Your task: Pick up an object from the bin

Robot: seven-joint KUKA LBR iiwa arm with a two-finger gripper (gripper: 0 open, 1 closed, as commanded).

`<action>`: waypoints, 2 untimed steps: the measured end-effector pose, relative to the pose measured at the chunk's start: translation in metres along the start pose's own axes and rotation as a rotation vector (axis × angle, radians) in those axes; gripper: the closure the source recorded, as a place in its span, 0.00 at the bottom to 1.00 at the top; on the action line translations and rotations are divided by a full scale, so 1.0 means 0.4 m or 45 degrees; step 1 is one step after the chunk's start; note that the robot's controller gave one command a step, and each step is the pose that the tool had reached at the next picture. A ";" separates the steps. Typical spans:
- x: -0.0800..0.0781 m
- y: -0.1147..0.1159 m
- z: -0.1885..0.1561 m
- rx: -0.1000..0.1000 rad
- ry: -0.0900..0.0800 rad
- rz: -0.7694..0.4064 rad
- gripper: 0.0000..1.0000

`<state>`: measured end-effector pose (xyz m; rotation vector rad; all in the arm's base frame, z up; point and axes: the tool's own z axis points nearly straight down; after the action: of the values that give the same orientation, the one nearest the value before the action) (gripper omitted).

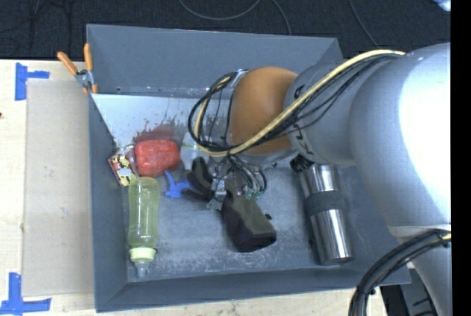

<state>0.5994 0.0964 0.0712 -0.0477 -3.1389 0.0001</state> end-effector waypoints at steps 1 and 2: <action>0.000 0.000 0.000 0.000 0.000 0.000 1.00; 0.000 0.000 0.000 0.000 0.000 -0.001 1.00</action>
Offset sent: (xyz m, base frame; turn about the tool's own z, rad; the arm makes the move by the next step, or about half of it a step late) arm 0.0000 0.0000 0.0000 0.0000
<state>0.5994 0.0964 0.0712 -0.0464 -3.1390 0.0006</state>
